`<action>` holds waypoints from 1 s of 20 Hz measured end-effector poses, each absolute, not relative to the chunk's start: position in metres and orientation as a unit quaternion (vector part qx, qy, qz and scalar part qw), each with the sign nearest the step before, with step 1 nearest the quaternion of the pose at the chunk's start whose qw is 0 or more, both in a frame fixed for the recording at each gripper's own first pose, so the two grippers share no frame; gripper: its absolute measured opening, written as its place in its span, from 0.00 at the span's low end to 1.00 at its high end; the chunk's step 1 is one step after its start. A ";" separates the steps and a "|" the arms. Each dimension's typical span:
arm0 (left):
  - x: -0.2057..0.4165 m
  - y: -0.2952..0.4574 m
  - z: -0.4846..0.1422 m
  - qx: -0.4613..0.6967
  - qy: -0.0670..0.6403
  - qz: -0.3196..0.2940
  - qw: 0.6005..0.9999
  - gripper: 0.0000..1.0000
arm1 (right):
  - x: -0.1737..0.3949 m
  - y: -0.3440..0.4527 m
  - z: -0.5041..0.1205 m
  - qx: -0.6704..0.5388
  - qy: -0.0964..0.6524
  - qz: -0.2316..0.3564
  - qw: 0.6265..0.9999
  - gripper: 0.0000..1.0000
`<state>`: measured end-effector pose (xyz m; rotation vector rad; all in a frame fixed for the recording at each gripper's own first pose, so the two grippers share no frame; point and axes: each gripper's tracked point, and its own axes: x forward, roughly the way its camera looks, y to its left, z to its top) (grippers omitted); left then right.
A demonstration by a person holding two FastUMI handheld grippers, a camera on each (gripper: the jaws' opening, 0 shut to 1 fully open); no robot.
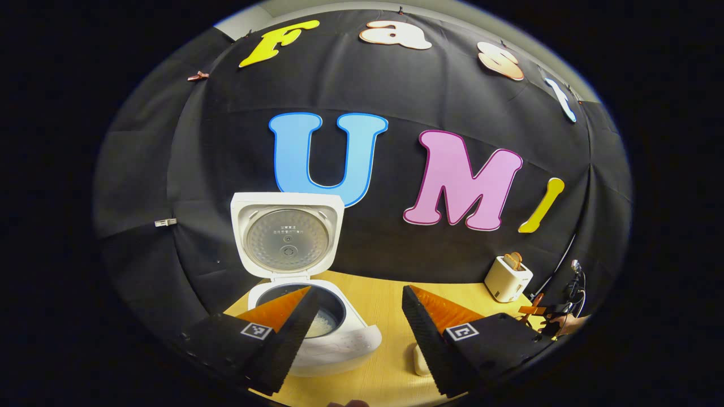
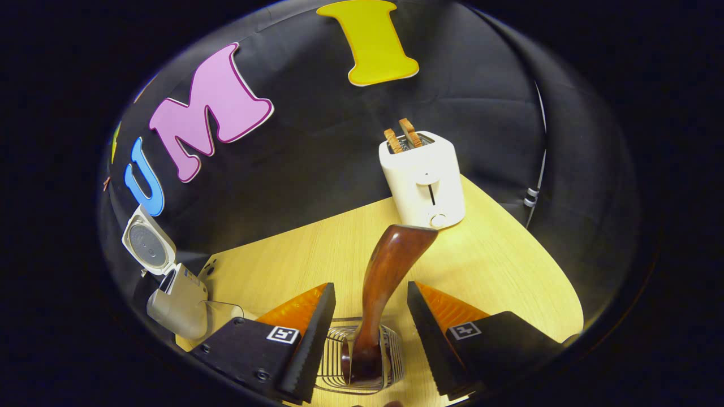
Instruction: Close the left gripper, press the button to open the rice cooker; take a wooden spoon from the chopstick holder with the right hand, scoop a spoonful of rice and pour it into the rice cooker, then put the wooden spoon back into the chopstick holder.
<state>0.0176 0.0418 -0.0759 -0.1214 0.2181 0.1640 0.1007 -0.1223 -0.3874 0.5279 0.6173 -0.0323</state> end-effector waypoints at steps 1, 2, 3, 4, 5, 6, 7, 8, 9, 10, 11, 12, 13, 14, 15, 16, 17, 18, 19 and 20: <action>0.020 0.042 -0.075 -0.062 0.107 0.079 0.989 0.95 | 0.097 -0.126 -0.384 0.257 0.298 -0.022 0.919 0.83; 0.020 0.040 -0.076 -0.064 0.105 0.075 0.990 0.95 | 0.094 -0.130 -0.380 0.258 0.295 -0.027 0.920 0.84; 0.022 0.040 -0.075 -0.066 0.104 0.072 0.990 0.95 | 0.091 -0.133 -0.375 0.258 0.292 -0.031 0.921 0.84; 0.024 0.040 -0.075 -0.067 0.102 0.068 0.990 0.95 | 0.087 -0.137 -0.369 0.254 0.288 -0.037 0.923 0.84; 0.026 0.039 -0.075 -0.068 0.101 0.065 0.990 0.95 | 0.084 -0.141 -0.362 0.252 0.282 -0.042 0.925 0.85; 0.027 0.038 -0.074 -0.068 0.098 0.061 0.991 0.95 | 0.079 -0.144 -0.345 0.250 0.268 -0.048 0.929 0.85; 0.030 0.038 -0.074 -0.068 0.096 0.057 0.991 0.95 | 0.076 -0.150 -0.333 0.246 0.258 -0.051 0.933 0.84; 0.032 0.038 -0.073 -0.068 0.094 0.053 0.992 0.96 | 0.073 -0.150 -0.322 0.241 0.248 -0.052 0.937 0.85; 0.033 0.036 -0.073 -0.067 0.093 0.050 0.992 0.95 | 0.069 -0.149 -0.309 0.235 0.238 -0.052 0.941 0.85; 0.036 0.036 -0.073 -0.066 0.092 0.045 0.993 0.95 | 0.066 -0.148 -0.295 0.228 0.227 -0.050 0.946 0.85; 0.037 0.035 -0.073 -0.066 0.090 0.042 0.993 0.95 | 0.063 -0.146 -0.281 0.222 0.217 -0.048 0.949 0.85; 0.039 0.035 -0.071 -0.067 0.088 0.038 0.993 0.95 | 0.062 -0.144 -0.268 0.219 0.207 -0.046 0.952 0.85; 0.041 0.035 -0.072 -0.068 0.086 0.035 0.993 0.95 | 0.061 -0.139 -0.253 0.218 0.196 -0.041 0.955 0.84; 0.043 0.035 -0.071 -0.069 0.084 0.033 0.994 0.95 | 0.060 -0.135 -0.239 0.215 0.186 -0.037 0.958 0.84; 0.045 0.036 -0.071 -0.070 0.082 0.031 0.994 0.95 | 0.060 -0.125 -0.223 0.210 0.175 -0.032 0.961 0.85; 0.046 0.036 -0.070 -0.071 0.080 0.029 0.994 0.95 | 0.060 -0.120 -0.209 0.201 0.165 -0.028 0.965 0.85; 0.047 0.037 -0.070 -0.072 0.078 0.027 0.994 0.95 | 0.058 -0.115 -0.195 0.192 0.154 -0.021 0.969 0.85; 0.048 0.038 -0.069 -0.073 0.077 0.025 0.994 0.95 | 0.059 -0.108 -0.181 0.184 0.143 -0.014 0.972 0.85; 0.048 0.038 -0.070 -0.072 0.075 0.024 0.994 0.95 | 0.059 -0.101 -0.167 0.178 0.131 -0.008 0.975 0.85; 0.048 0.038 -0.070 -0.071 0.075 0.023 0.994 0.95 | 0.059 -0.095 -0.154 0.174 0.120 -0.004 0.977 0.86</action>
